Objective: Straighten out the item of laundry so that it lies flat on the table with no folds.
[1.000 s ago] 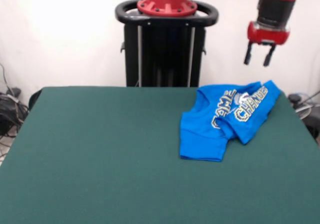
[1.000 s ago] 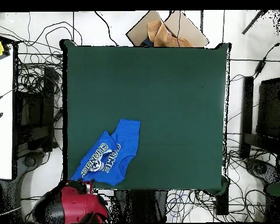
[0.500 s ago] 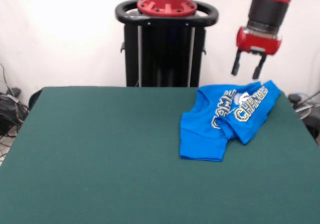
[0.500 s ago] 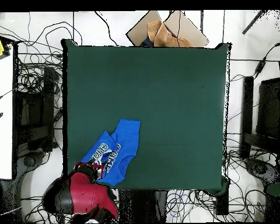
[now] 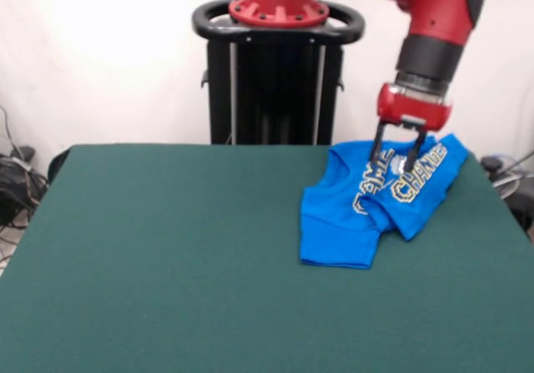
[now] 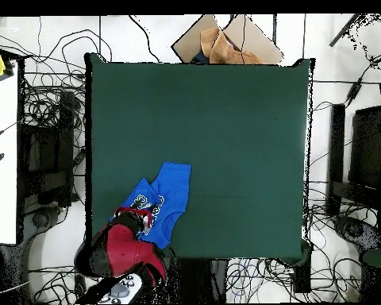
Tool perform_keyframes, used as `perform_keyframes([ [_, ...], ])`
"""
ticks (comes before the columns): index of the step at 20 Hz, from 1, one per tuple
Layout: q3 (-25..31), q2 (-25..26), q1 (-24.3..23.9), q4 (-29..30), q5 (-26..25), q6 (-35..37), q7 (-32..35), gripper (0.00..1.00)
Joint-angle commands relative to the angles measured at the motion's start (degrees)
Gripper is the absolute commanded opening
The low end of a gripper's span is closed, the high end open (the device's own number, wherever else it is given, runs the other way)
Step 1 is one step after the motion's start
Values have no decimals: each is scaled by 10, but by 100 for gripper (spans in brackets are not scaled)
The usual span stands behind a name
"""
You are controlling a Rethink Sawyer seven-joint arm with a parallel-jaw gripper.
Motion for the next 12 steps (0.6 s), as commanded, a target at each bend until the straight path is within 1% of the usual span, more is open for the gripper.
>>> perform_keyframes([
  [1, -6, 62, -28, -39, -24, 28, 45, 100],
  [3, -28, 55, -17, -30, -31, 47, 32, 100],
  [5, -29, 49, -21, -18, -47, 49, 31, 100],
  [8, -23, 70, -20, -11, -58, 23, 53, 100],
  [9, -14, 86, -25, -16, -61, 13, 58, 100],
  [10, 8, 108, -42, -23, -71, 2, 64, 100],
  [12, 73, 155, -99, -38, -109, -31, 79, 100],
])
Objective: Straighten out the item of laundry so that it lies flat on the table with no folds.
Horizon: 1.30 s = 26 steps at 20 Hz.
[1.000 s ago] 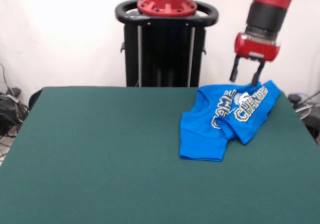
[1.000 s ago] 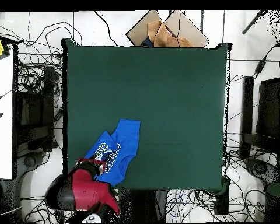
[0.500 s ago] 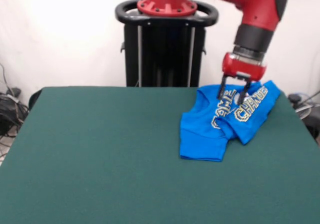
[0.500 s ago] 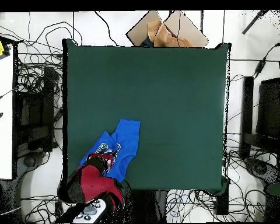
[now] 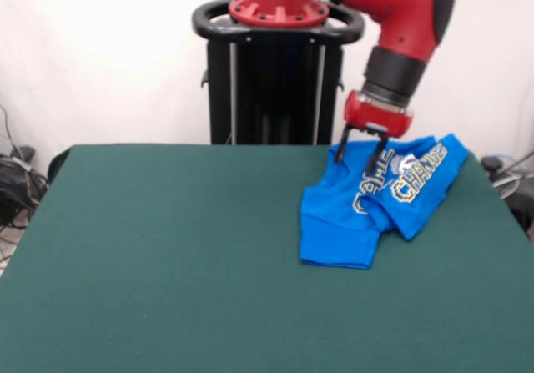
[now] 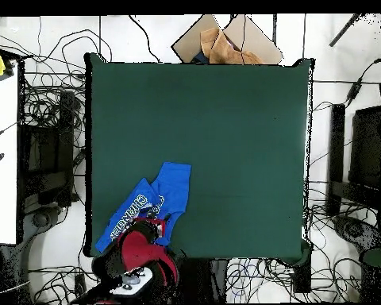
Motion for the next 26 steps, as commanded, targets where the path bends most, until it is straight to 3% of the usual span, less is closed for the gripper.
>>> perform_keyframes([
  [1, 115, 119, -97, -47, -67, -44, 85, 100],
  [4, 140, 151, -113, -63, -89, -65, 94, 100],
  [10, 127, 186, -97, -77, -84, -96, 100, 100],
  [16, 157, 183, -141, -83, -129, -66, 84, 100],
  [20, 108, 183, -86, -83, -89, -93, 87, 100],
  [26, -49, 226, 45, -101, 8, -158, 31, 100],
])
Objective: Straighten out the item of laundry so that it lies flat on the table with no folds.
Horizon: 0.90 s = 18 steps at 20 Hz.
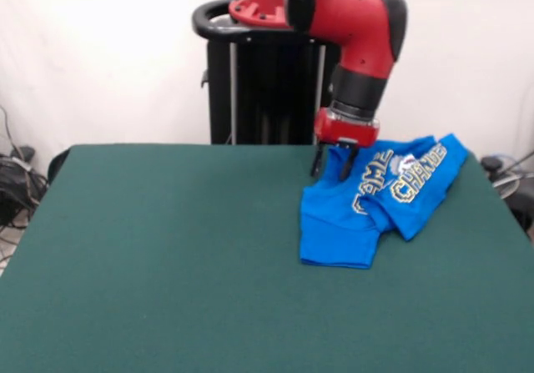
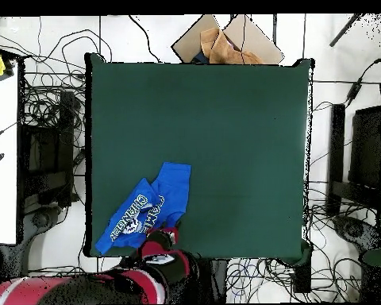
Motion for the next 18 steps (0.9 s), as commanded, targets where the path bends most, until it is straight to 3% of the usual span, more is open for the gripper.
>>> perform_keyframes([
  [1, -70, 134, 104, -106, 120, -20, 26, 100],
  [9, -111, 158, 128, -122, 128, -19, 23, 100],
  [18, -133, 218, 112, -163, 117, -48, 22, 100],
])
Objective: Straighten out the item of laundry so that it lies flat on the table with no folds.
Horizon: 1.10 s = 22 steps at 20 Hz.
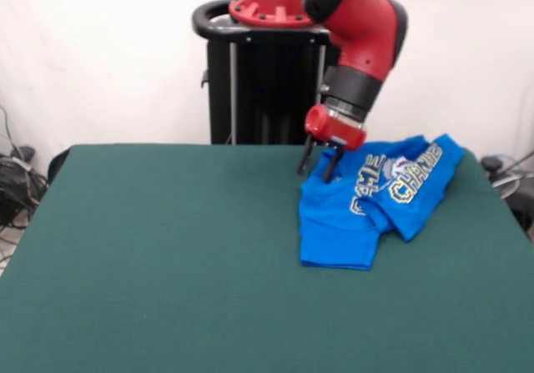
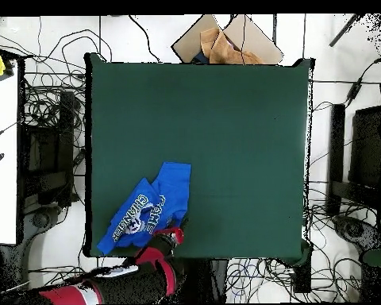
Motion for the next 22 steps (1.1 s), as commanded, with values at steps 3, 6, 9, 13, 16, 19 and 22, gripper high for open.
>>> perform_keyframes([
  [3, -22, 115, -49, -131, 37, 9, 20, 100],
  [6, -30, 127, -69, -151, 21, 6, 11, 100],
  [9, -32, 138, -103, -174, -15, -6, 6, 100],
  [13, -37, 139, -128, -193, -49, -11, 3, 100],
  [16, -40, 137, -139, -204, -70, -6, 1, 100],
  [19, -48, 146, -154, -228, -88, -16, -6, 100],
  [22, -48, 152, -189, -273, -138, -19, -17, 100],
])
